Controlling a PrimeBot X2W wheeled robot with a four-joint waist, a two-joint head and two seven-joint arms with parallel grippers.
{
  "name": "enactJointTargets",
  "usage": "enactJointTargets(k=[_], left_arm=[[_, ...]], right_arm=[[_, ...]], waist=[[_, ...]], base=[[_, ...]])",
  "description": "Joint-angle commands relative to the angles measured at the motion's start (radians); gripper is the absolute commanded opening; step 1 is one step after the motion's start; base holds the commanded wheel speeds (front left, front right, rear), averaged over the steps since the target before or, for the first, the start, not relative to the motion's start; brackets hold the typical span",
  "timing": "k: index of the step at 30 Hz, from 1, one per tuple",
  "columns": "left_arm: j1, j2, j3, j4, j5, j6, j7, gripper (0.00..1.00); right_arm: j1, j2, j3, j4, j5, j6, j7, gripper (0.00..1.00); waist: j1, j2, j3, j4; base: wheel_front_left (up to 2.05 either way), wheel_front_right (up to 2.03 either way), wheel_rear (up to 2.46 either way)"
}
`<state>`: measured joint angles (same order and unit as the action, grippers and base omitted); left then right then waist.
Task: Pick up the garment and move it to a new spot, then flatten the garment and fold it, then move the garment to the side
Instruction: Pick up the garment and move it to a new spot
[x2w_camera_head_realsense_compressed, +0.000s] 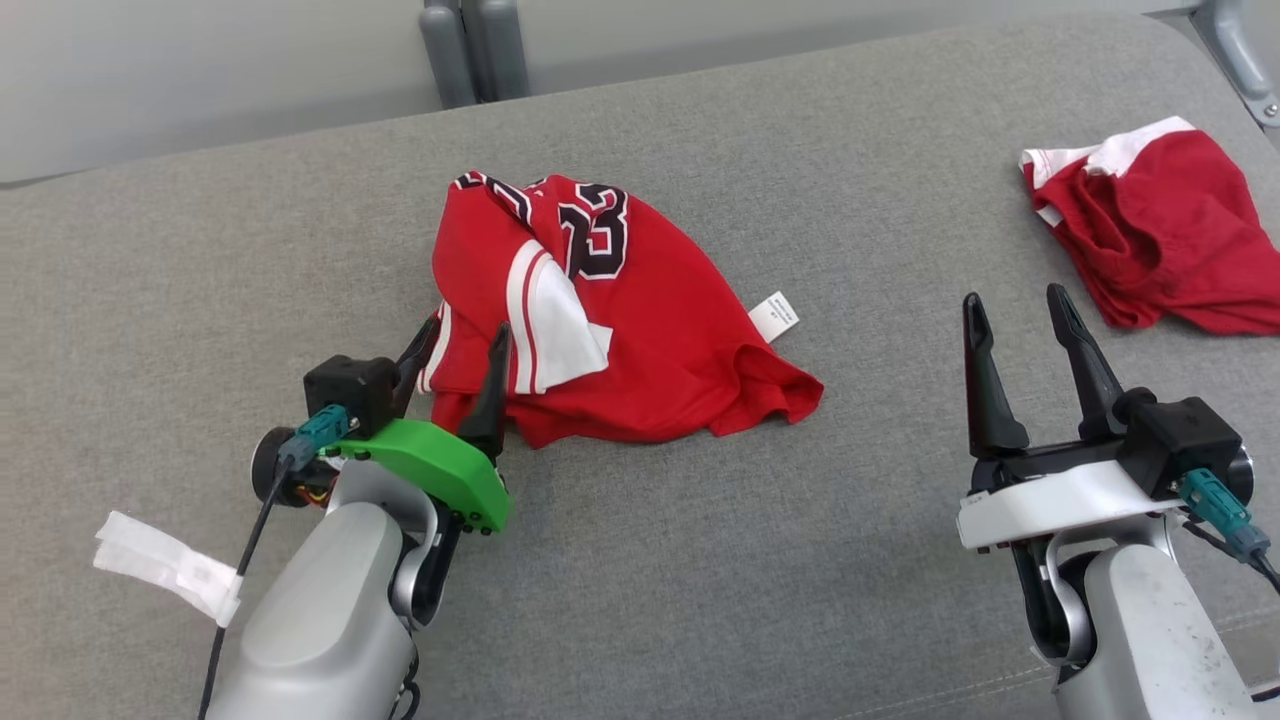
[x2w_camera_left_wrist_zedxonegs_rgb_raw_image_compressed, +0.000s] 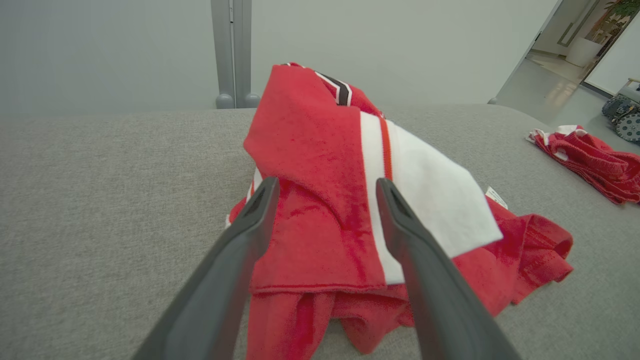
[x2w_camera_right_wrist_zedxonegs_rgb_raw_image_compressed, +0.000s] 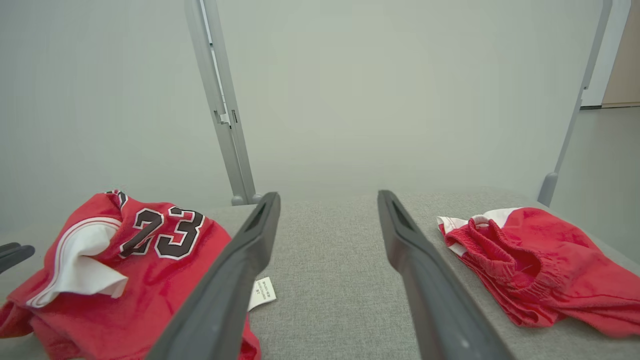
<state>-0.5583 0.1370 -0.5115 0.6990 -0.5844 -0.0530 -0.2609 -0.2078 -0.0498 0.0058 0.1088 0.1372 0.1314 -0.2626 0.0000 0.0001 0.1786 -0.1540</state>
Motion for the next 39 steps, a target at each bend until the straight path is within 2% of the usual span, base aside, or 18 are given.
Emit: enactJointTargets(k=[1,11,17,26,39], left_arm=[[0.02,0.004,0.013,-0.021,0.008,-0.004,-0.004,1.0],[0.185,0.025,0.094,-0.205,0.072,0.032,-0.004,1.0],[0.324,0.031,0.144,-0.316,0.106,0.069,-0.004,1.0],[0.495,-0.002,0.267,-0.473,0.139,0.126,-0.003,1.0],[0.574,-0.041,0.342,-0.5,0.198,0.095,-0.003,1.0]], right_arm=[[0.018,-0.002,-0.002,0.003,-0.006,-0.001,-0.003,1.0],[0.079,-0.002,0.025,0.021,-0.019,-0.001,-0.003,1.0],[0.129,-0.002,0.047,0.032,-0.027,-0.001,-0.003,1.0],[0.178,-0.002,0.056,0.03,0.005,-0.001,-0.003,1.0],[0.177,-0.002,0.066,0.069,0.01,-0.001,-0.003,1.0]], waist=[[0.0,-0.0001,-0.032,0.025],[0.0,-0.0001,-0.126,0.073],[0.0,-0.0001,-0.169,0.097],[0.0,-0.0001,-0.184,0.119],[0.0,-0.0001,-0.187,0.128]], base=[[0.0,0.0,0.0],[0.0,0.0,0.0],[0.0,0.0,0.0],[0.0,0.0,0.0],[0.0,0.0,0.0]])
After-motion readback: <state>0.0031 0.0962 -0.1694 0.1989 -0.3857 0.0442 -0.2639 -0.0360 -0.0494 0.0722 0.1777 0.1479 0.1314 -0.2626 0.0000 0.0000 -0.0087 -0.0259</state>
